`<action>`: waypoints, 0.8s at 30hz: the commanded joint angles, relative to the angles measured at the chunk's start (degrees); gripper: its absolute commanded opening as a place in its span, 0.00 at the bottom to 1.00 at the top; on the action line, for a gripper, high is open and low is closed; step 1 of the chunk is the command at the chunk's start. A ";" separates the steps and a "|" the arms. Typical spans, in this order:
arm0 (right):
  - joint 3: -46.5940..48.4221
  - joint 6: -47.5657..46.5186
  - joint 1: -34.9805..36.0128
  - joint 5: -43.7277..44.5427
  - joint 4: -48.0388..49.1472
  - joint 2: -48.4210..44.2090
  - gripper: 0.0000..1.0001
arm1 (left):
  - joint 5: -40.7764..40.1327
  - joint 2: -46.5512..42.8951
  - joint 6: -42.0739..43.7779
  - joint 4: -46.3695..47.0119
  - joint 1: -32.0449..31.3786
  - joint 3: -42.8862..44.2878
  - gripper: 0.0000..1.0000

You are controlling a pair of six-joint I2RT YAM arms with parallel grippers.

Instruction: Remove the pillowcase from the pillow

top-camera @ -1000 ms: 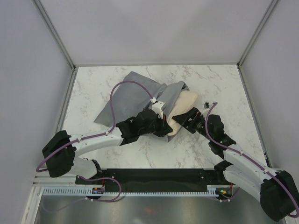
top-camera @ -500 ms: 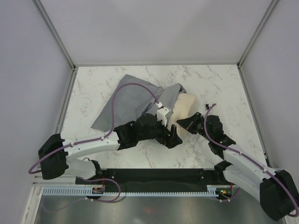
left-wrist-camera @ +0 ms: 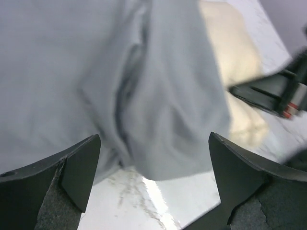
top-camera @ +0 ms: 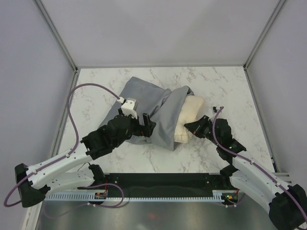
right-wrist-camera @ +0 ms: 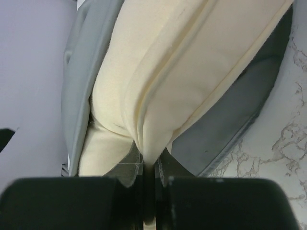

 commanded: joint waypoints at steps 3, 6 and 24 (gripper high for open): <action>2.03 -1.16 -0.12 1.01 1.86 -2.93 0.00 | -3.39 3.37 -4.31 -4.78 12.29 -1.76 1.00; 2.11 -1.24 -0.12 0.57 1.25 -3.90 0.00 | -1.44 9.35 -3.70 -4.17 15.30 -0.80 1.00; 2.82 -2.48 -0.12 0.04 -0.51 -4.69 0.00 | 9.46 20.34 -4.75 9.02 15.22 -2.73 0.88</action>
